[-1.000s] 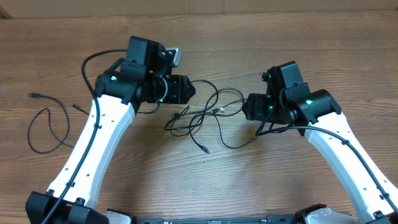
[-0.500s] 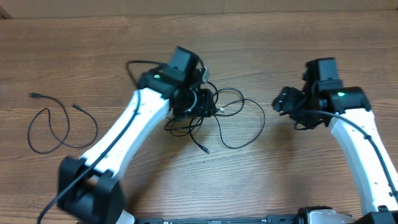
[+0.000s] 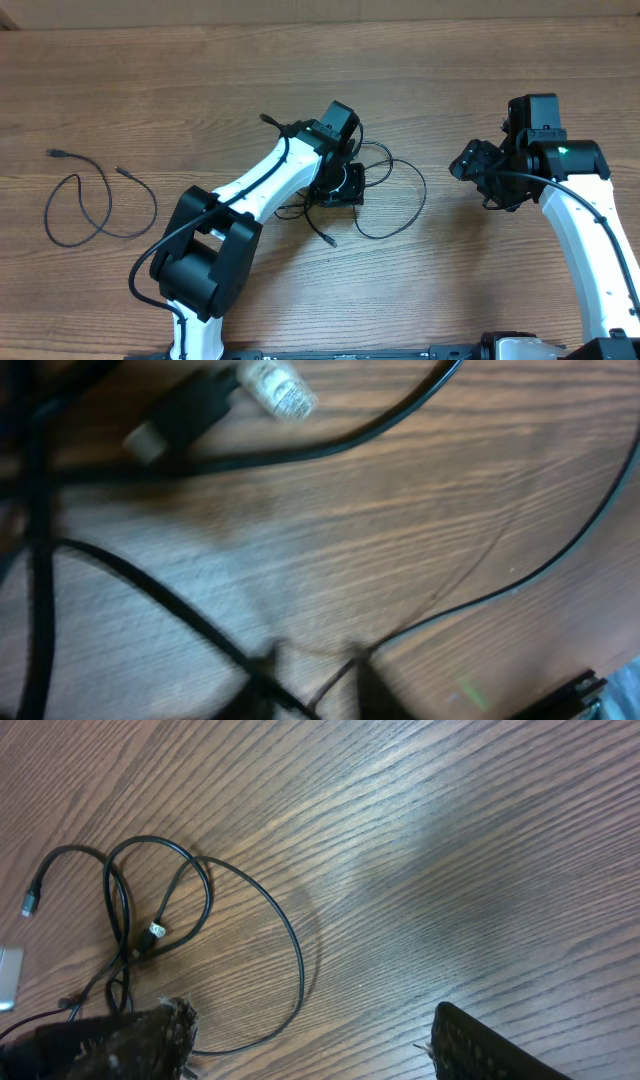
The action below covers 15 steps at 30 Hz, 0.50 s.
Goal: Untangle cables
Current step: 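Carry a separated black cable with the left gripper to the far left and release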
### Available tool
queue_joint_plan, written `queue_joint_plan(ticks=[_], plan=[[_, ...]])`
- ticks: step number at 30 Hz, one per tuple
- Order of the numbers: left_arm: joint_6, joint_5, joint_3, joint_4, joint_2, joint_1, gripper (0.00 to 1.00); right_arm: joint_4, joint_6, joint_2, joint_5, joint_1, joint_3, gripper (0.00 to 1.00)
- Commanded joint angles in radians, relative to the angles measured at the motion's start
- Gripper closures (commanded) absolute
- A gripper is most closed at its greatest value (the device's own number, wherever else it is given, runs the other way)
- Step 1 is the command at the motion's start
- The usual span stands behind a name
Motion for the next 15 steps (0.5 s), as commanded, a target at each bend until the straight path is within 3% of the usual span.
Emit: queue_joint_plan(ticks=[1,6,11,15], plan=[[-0.008,0.011,0.014,0.055,0.004,-0.008,0.96,0.002,0.003,-0.007,-0.004,-0.001,0.01,0.26],[0.04,0.007,0.1,0.1,-0.053,0.016,0.96,0.0,-0.004,-0.008,-0.003,-0.001,0.01,0.26],[0.179,-0.002,0.324,0.097,-0.148,0.048,0.96,-0.002,-0.003,-0.008,-0.003,-0.001,0.01,0.26],[0.2,-0.023,0.504,0.097,-0.218,0.079,0.96,-0.002,-0.004,-0.008,0.0,-0.001,0.01,0.26]])
